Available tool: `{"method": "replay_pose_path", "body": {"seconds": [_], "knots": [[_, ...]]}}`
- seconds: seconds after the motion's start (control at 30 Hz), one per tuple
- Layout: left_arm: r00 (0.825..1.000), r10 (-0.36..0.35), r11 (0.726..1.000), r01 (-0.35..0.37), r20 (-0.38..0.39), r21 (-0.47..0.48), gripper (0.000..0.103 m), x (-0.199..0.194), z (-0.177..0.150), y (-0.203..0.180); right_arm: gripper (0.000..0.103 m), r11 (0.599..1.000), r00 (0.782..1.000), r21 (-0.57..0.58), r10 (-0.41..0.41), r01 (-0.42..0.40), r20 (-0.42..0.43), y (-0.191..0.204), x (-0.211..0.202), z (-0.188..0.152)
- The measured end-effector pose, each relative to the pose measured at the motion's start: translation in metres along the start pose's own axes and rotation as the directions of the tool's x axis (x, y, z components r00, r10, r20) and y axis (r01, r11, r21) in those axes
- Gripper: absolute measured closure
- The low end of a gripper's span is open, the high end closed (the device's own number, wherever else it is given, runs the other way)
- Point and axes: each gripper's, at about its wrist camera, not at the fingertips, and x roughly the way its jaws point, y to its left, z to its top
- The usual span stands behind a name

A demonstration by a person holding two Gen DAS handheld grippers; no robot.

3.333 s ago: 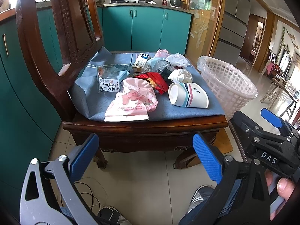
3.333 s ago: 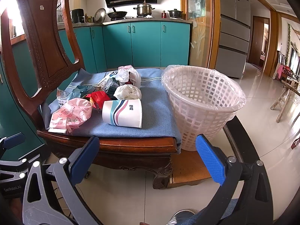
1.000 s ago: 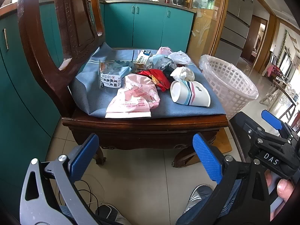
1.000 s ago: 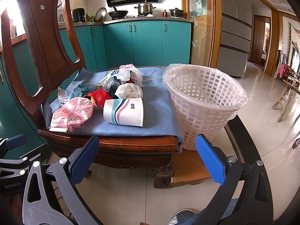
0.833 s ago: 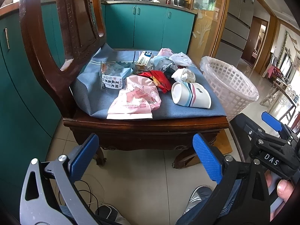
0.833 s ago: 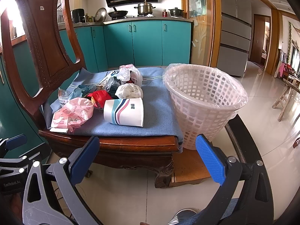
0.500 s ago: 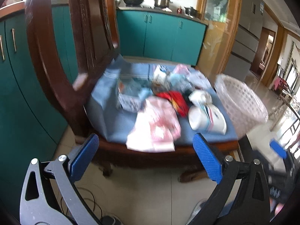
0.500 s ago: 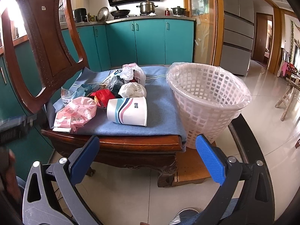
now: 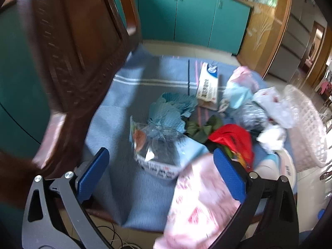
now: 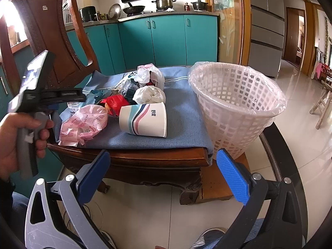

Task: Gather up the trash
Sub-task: 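Grasp the clear plastic bag with the left gripper while the right gripper grasps the red snack packet, then carry the red snack packet with the right gripper and drop it into the white wastebasket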

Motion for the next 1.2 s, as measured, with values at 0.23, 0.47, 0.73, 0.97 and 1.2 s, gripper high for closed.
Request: {"method": "replay_pose_path", "body": {"seconds": [0.23,0.47,0.73,0.97,1.2], "knots": [[0.998,-0.04,0.999,0.039,-0.043,-0.028,0.032,0.022,0.0,0.01,0.003,0.999,1.0,-0.03,-0.013,0.013,-0.003,0.005,0.006,0.001],[0.991,-0.083,0.997,0.083,0.109,0.002,0.038,-0.029,-0.015,0.011,0.003,0.991,0.999,-0.121,0.052,-0.05,0.012,0.02,0.012,0.034],[0.872,-0.08,0.997,0.076,0.484,0.029,0.038,-0.127,-0.034,0.015,0.017,0.95,0.965,-0.188,0.226,-0.249,-0.134,0.062,0.071,0.099],[0.847,-0.111,0.993,0.079,0.52,0.084,0.038,-0.14,-0.041,0.017,0.037,0.932,0.897,-0.131,0.278,-0.339,-0.344,0.094,0.15,0.114],[0.881,-0.132,0.991,0.124,0.453,0.047,0.038,-0.124,-0.035,0.03,0.055,0.943,0.865,-0.089,0.252,-0.32,-0.433,0.111,0.199,0.118]]}}
